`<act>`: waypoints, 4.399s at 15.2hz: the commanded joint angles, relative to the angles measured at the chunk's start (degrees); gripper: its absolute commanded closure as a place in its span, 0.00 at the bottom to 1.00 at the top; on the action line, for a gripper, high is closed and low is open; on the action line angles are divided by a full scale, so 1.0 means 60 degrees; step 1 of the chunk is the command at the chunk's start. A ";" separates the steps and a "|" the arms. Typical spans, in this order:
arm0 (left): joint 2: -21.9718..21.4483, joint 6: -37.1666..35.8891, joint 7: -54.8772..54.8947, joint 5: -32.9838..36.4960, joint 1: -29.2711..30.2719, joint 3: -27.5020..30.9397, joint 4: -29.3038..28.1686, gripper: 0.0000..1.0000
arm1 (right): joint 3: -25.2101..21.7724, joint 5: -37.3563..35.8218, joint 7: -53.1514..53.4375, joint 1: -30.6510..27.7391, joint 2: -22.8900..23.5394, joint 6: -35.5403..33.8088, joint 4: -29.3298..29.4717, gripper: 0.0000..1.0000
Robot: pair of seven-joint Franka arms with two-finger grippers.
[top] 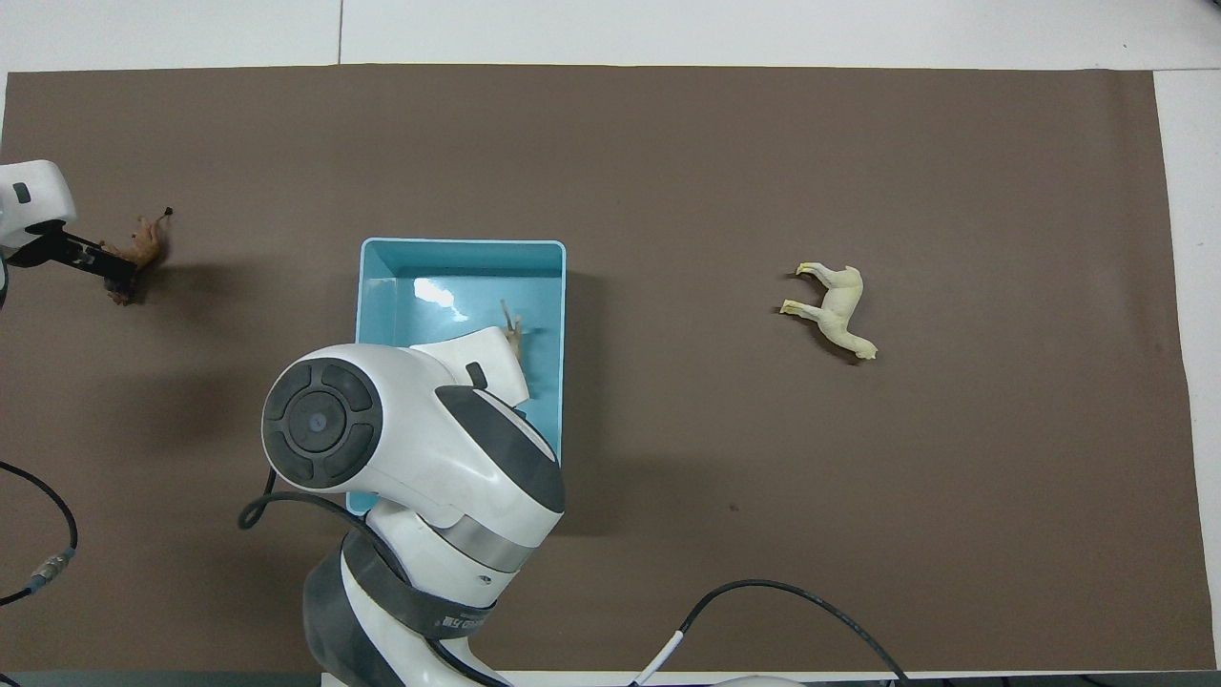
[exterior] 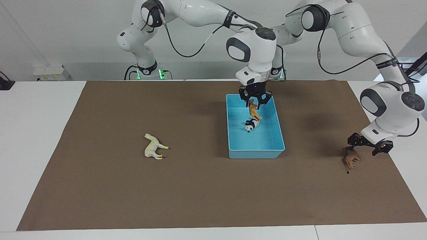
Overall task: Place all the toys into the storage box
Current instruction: 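Grasp the brown horse with the left gripper while the right grasps the cream horse, then lift the brown horse into the box with the left gripper and release, then place the cream horse into the box with the right gripper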
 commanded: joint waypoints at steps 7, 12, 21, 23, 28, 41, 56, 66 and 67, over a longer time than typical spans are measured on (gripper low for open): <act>0.0451 0.0985 -0.0581 0.0149 -0.0258 0.0093 -0.0079 0.00 | 0.0061 -0.0047 -0.2526 -0.3573 -0.1256 -0.1874 -0.0274 0.00; 0.0423 0.1278 -0.0653 0.0135 -0.0259 0.0107 -0.0458 0.11 | 0.0046 -0.0134 -0.4946 -0.5129 -0.2571 0.0052 -0.3898 0.00; 0.0305 0.0683 -0.1503 0.0120 -0.0302 0.0136 -0.0184 0.87 | 0.0046 -0.0382 -0.6443 -0.6024 -0.2752 0.3384 -0.6853 0.00; 0.0233 -0.0545 -0.1620 0.0120 -0.0332 0.0107 0.0518 0.87 | 0.0046 -0.0544 -0.6589 -0.6068 -0.2562 0.3720 -0.6912 0.00; -0.1009 -0.3579 -0.3664 0.0076 -0.1354 0.0078 0.1488 0.87 | 0.0061 -0.0545 -0.6854 -0.6332 -0.2210 0.4864 -0.7366 0.00; -0.3811 -0.3774 -1.1507 0.0091 -0.6191 0.0005 -0.1471 0.00 | 0.0075 -0.0545 -0.6854 -0.6156 -0.2238 0.3304 -0.6404 1.00; -0.5610 -0.6465 -0.5898 0.0091 -0.2734 0.0093 -0.0034 0.00 | 0.0193 0.0965 -0.0848 -0.1443 -0.1640 0.0615 -0.1199 1.00; -0.6404 -0.7115 -0.5971 0.0018 -0.2705 0.0034 -0.0796 0.00 | 0.0105 0.0363 0.0060 -0.0413 -0.0041 0.1615 -0.1156 0.00; -0.6404 -0.6954 -0.5986 0.0003 -0.2690 0.0034 -0.0797 0.00 | 0.0090 0.0378 0.0075 -0.0457 -0.0084 0.1439 -0.1127 0.00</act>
